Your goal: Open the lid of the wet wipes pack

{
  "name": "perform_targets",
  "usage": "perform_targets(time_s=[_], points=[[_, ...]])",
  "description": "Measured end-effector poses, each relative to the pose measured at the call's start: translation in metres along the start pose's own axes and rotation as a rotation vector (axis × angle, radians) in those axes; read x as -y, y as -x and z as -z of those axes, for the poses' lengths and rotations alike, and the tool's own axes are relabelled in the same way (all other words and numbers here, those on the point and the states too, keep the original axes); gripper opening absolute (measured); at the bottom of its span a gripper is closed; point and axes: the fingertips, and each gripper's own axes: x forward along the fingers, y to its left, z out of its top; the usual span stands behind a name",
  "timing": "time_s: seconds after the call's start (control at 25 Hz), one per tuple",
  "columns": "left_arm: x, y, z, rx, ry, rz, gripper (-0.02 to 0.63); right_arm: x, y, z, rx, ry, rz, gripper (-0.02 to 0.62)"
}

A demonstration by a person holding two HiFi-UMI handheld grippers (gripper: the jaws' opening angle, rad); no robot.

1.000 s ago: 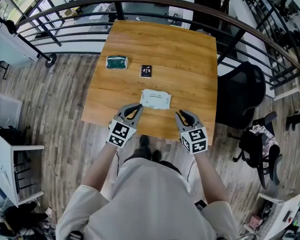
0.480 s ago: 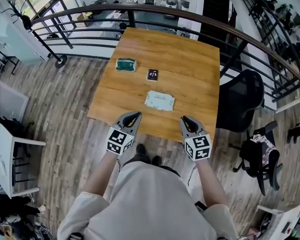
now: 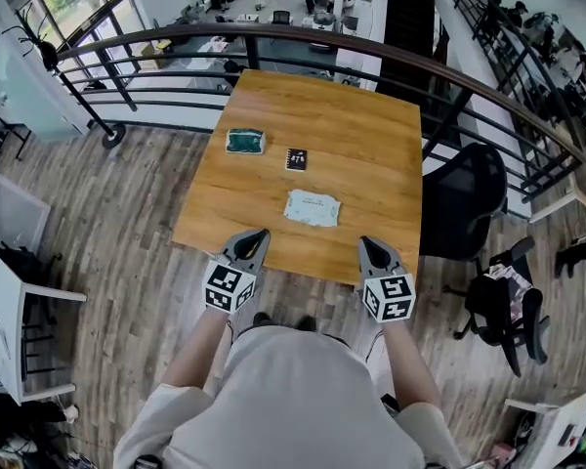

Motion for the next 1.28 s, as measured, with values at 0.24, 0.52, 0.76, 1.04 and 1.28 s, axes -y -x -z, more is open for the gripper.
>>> perform_targets(time_s=[0.24,0.52,0.76,1.04,1.28], points=[[-0.012,0.006,-0.013,0.021,-0.015,0.032,-0.006,-0.007,0.006,-0.008,0.018,-0.014,0.056,0.003],[-0.024,0.01,-0.025,0.045,-0.018,0.05,-0.006,-0.009,0.012,-0.013,0.036,-0.011,0.112,0.002],[-0.029,0.01,-0.025,0.044,-0.018,0.058,-0.006,-0.009,0.011,-0.015,0.043,-0.021,0.129,0.002],[-0.028,0.008,-0.019,0.041,-0.011,0.061,-0.006,-0.009,0.01,-0.01,0.033,-0.02,0.13,0.002],[-0.03,0.008,-0.021,0.043,-0.01,0.058,-0.006,-0.008,0.009,-0.011,0.033,-0.018,0.133,0.002]])
